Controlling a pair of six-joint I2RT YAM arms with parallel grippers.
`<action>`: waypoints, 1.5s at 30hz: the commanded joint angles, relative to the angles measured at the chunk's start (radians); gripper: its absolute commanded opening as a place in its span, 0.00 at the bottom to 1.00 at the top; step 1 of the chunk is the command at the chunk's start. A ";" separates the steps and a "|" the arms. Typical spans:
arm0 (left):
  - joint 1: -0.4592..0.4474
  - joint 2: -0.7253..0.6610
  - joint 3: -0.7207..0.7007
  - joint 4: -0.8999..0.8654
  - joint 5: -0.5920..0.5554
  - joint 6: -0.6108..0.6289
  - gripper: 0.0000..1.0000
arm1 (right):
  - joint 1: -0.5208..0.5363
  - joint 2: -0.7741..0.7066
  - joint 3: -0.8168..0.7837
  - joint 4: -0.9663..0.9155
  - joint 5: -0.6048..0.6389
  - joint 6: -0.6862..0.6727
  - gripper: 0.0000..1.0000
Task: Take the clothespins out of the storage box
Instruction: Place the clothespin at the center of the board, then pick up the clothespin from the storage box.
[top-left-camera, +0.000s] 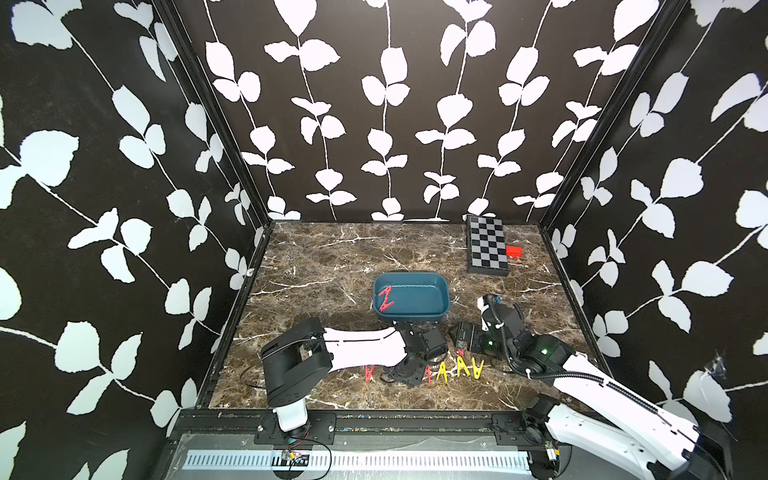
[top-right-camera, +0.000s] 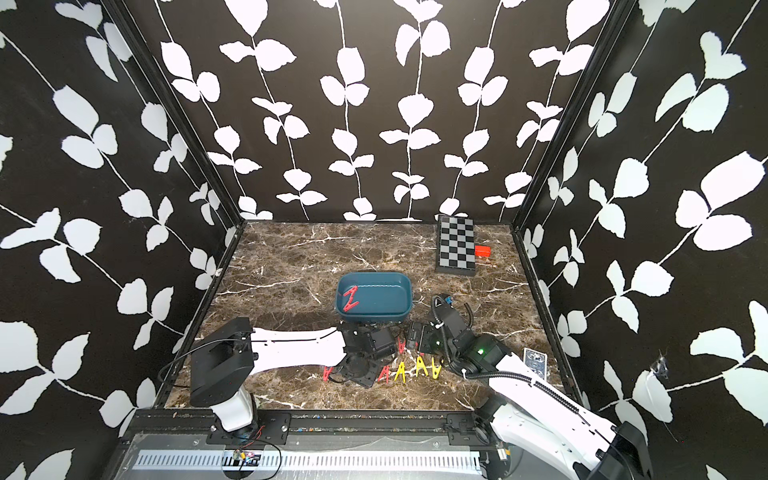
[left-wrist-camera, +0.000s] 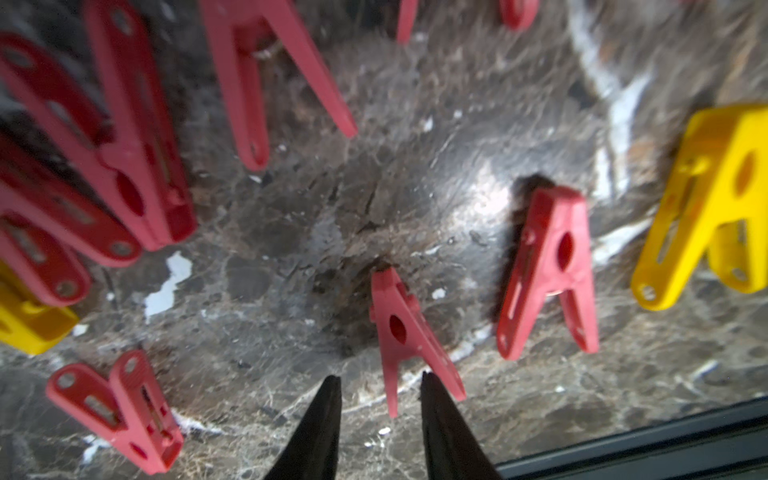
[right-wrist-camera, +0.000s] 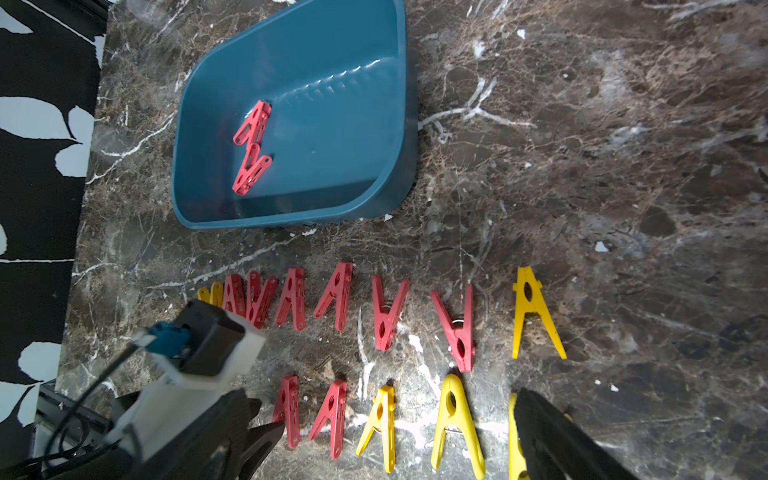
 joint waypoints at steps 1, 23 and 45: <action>-0.001 -0.066 0.046 -0.080 -0.051 0.013 0.36 | 0.008 0.030 0.033 0.040 0.007 -0.009 0.99; 0.321 -0.411 0.072 -0.169 -0.123 0.127 0.78 | 0.024 0.608 0.483 0.041 0.013 -0.183 0.98; 0.780 -0.452 0.053 -0.108 0.110 0.257 0.99 | 0.034 1.210 0.955 0.143 -0.084 -0.081 0.60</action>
